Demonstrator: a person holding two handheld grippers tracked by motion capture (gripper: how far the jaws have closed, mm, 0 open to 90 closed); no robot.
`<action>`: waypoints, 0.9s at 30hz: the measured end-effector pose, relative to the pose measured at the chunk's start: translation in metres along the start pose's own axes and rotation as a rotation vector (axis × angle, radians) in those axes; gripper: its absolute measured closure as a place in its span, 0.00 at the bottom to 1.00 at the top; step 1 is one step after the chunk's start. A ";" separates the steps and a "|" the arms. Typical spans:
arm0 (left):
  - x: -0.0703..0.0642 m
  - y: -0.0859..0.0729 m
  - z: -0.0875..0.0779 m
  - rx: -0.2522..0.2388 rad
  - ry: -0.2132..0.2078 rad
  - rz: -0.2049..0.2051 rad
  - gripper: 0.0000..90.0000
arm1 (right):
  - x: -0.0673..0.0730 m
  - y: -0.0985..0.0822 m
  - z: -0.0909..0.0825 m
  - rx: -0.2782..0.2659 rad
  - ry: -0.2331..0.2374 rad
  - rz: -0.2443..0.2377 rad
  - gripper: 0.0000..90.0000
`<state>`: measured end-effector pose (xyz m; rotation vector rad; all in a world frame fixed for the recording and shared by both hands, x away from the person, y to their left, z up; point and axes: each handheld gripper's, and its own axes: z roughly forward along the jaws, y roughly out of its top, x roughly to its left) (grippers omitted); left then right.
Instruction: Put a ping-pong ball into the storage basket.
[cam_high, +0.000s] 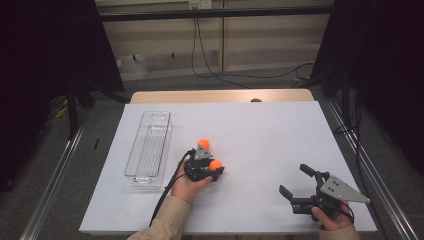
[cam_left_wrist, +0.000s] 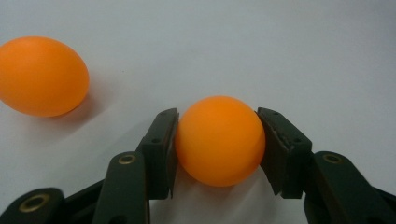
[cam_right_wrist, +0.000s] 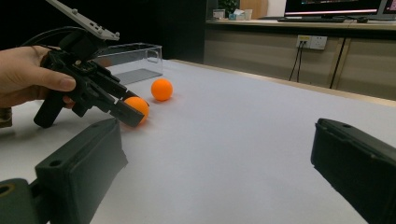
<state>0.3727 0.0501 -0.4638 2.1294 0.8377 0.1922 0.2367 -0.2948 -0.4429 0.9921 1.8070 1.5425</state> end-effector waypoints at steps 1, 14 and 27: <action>0.000 0.000 0.000 0.000 0.000 -0.001 0.56 | 0.000 0.000 0.000 0.001 0.000 -0.001 0.02; 0.000 0.001 -0.002 -0.003 -0.003 -0.008 0.56 | 0.000 0.000 -0.001 0.005 -0.003 -0.001 0.02; 0.001 0.003 -0.009 -0.024 -0.015 -0.035 0.56 | 0.001 0.000 0.000 0.005 0.000 -0.002 0.02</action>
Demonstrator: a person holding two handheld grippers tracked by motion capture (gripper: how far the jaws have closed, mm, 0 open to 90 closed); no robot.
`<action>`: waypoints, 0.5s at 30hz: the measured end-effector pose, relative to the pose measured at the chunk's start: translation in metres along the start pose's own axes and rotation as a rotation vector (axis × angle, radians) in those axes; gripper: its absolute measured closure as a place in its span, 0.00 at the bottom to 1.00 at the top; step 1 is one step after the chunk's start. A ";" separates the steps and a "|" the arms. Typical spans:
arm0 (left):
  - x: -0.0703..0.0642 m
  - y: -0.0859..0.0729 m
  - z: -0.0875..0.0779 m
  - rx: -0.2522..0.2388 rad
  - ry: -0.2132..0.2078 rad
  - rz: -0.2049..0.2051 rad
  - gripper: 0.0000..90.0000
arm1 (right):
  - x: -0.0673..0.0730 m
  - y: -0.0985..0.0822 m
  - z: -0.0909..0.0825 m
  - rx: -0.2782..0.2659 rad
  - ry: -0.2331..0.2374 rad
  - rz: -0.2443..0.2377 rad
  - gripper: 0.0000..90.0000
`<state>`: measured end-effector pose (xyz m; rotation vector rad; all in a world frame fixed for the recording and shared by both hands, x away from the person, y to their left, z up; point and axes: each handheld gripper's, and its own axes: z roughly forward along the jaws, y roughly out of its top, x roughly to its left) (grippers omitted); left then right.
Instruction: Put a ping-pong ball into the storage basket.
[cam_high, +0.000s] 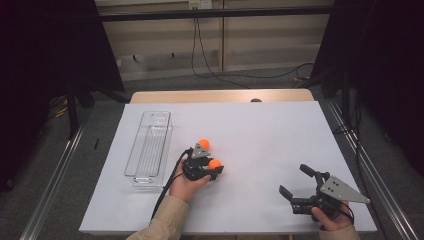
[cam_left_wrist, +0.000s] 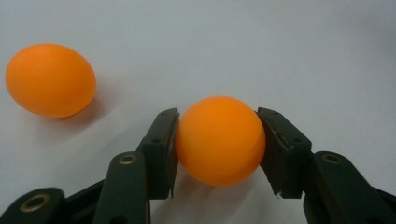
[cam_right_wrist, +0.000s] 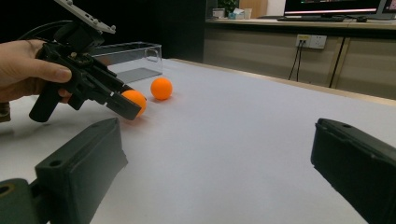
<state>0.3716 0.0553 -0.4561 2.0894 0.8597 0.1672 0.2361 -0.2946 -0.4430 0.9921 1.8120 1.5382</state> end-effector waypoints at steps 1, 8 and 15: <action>0.000 0.000 -0.001 0.000 0.001 -0.001 0.56 | 0.000 0.000 0.000 0.001 0.001 0.000 0.02; 0.002 0.001 -0.006 -0.009 0.000 -0.013 0.56 | 0.001 0.000 0.001 0.000 0.003 0.000 0.02; 0.004 0.002 -0.011 -0.015 0.000 -0.024 0.56 | 0.002 0.000 0.003 0.003 0.010 0.000 0.02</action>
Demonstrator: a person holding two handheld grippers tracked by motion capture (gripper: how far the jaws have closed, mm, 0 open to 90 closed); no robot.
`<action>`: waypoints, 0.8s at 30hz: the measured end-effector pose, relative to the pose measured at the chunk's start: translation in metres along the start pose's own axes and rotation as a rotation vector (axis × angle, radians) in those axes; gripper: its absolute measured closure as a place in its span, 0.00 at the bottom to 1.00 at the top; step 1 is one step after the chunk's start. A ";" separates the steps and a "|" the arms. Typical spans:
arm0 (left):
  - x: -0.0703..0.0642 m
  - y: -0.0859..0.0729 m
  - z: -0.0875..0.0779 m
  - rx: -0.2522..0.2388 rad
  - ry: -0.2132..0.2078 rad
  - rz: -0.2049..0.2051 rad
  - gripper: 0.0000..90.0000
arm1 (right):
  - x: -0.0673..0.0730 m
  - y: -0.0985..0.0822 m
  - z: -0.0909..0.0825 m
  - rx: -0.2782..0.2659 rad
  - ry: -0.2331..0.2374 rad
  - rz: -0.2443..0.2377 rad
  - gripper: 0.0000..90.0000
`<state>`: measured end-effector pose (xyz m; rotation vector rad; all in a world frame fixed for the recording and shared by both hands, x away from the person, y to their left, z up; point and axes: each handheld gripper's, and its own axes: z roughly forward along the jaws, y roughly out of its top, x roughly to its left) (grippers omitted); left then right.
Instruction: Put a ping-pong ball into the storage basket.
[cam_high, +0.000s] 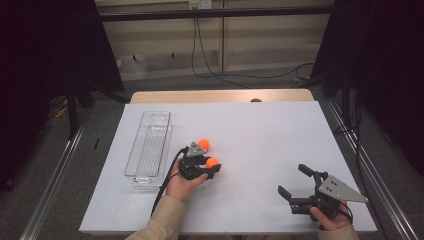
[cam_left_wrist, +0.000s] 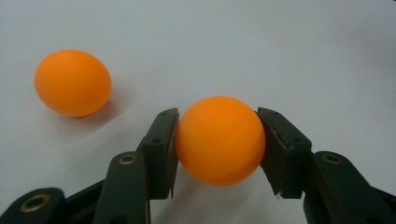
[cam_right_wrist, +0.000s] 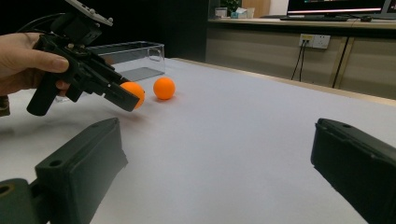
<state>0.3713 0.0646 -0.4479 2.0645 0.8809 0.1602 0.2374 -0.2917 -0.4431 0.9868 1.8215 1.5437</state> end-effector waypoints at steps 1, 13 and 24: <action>0.001 0.000 -0.001 -0.001 0.001 0.001 0.56 | 0.000 0.000 0.000 0.000 0.000 0.000 0.02; 0.006 0.001 -0.009 -0.020 0.005 -0.026 0.56 | -0.001 -0.001 0.001 0.004 -0.001 0.007 0.02; 0.008 0.002 -0.014 -0.025 0.005 -0.032 0.56 | -0.001 0.000 0.002 0.002 0.004 0.003 0.02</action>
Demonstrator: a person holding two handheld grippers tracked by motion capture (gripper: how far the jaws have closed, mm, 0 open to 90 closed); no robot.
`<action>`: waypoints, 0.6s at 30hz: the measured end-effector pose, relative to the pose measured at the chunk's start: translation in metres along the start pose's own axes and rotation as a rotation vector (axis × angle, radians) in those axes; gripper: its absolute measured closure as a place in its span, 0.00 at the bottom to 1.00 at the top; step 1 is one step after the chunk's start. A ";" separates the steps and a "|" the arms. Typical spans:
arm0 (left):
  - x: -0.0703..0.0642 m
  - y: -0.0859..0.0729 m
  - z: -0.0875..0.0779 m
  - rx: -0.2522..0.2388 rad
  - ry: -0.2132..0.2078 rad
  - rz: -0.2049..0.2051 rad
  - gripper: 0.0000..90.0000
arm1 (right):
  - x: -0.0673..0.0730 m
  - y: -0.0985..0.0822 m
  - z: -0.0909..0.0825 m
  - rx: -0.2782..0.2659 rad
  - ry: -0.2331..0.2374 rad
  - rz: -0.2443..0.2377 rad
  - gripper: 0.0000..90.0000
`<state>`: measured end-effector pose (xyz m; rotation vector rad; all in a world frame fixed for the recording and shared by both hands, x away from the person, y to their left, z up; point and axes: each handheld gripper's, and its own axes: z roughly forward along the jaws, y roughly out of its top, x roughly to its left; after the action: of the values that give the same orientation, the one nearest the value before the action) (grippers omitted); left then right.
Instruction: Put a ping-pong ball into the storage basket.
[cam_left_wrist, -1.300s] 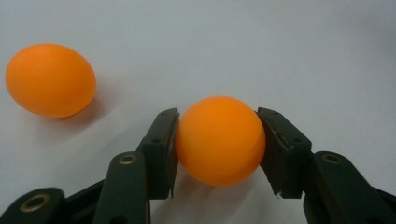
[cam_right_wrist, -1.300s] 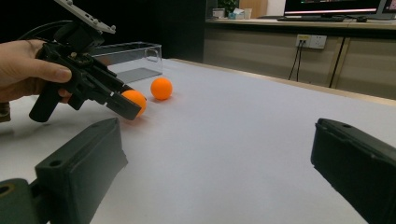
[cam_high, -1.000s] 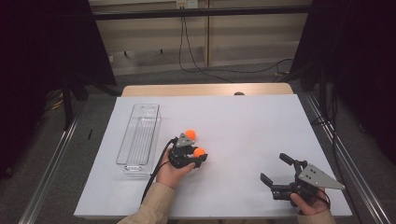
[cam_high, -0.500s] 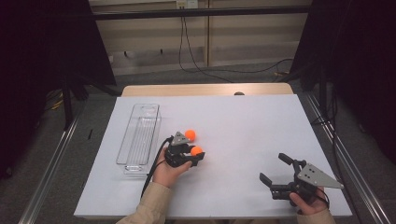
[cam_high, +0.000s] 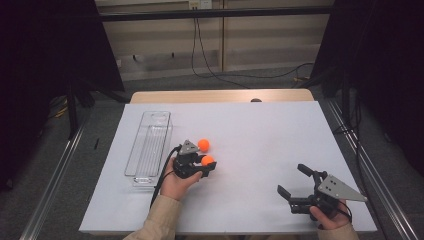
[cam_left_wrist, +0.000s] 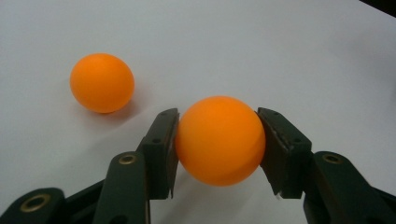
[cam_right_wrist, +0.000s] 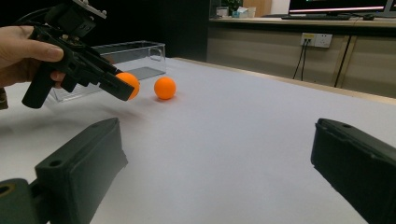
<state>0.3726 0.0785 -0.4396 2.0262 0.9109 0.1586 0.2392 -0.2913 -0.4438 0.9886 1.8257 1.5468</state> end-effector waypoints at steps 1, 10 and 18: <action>0.000 0.000 -0.001 -0.001 0.001 -0.001 0.56 | 0.000 0.000 0.000 -0.002 0.000 0.001 0.02; 0.003 0.003 -0.008 -0.007 0.009 -0.008 0.56 | 0.001 0.000 0.000 -0.004 0.002 0.004 0.02; 0.004 0.006 -0.013 -0.015 0.013 -0.016 0.56 | 0.000 0.000 0.000 -0.004 0.001 0.006 0.02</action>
<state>0.3734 0.0878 -0.4288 2.0056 0.9318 0.1698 0.2390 -0.2912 -0.4435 0.9925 1.8215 1.5542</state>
